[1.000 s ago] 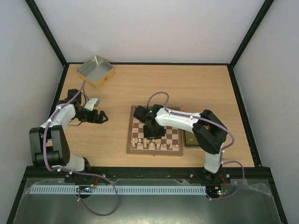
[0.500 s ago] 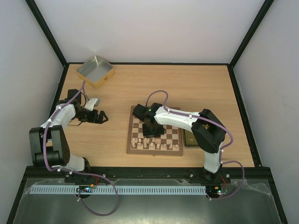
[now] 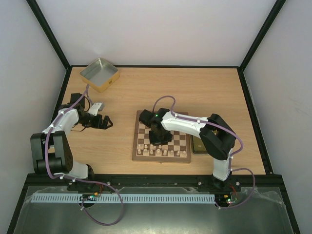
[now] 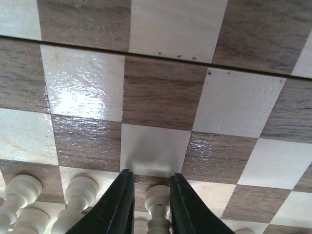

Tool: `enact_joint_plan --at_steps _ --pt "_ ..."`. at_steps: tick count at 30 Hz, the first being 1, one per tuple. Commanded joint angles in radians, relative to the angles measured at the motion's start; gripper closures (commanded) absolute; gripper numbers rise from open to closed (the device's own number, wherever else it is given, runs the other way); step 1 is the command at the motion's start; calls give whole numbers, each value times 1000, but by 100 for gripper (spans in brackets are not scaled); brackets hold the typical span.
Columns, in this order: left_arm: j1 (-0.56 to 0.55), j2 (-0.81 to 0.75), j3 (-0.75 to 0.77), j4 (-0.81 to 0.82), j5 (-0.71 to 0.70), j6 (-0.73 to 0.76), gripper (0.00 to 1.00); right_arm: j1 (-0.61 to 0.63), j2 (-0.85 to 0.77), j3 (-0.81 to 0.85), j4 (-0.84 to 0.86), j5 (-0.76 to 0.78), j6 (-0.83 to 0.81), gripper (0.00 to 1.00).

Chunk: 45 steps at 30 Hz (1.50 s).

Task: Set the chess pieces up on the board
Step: Place the chess piece on the chessboard.

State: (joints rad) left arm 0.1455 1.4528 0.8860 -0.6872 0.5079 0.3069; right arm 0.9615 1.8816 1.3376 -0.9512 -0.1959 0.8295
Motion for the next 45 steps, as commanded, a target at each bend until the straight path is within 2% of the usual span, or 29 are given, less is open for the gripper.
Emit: enact_joint_plan --at_steps 1,12,19,34,39,45 --pt "8 -14 22 -20 17 11 1 -1 -26 -13 -18 -22 -7 81" --pt "7 -9 24 -21 17 11 1 -1 -27 -13 -9 -54 -13 82" --pt "8 -11 24 -22 18 12 1 -1 -17 -8 -25 -11 -11 76" --pt "8 -16 23 -21 17 12 1 -53 8 92 -65 87 -14 74" --pt "8 -17 22 -20 15 11 1 -91 -41 102 -100 142 -13 75" --pt "8 -23 21 -20 15 9 1 -187 -205 23 -152 185 -24 75"
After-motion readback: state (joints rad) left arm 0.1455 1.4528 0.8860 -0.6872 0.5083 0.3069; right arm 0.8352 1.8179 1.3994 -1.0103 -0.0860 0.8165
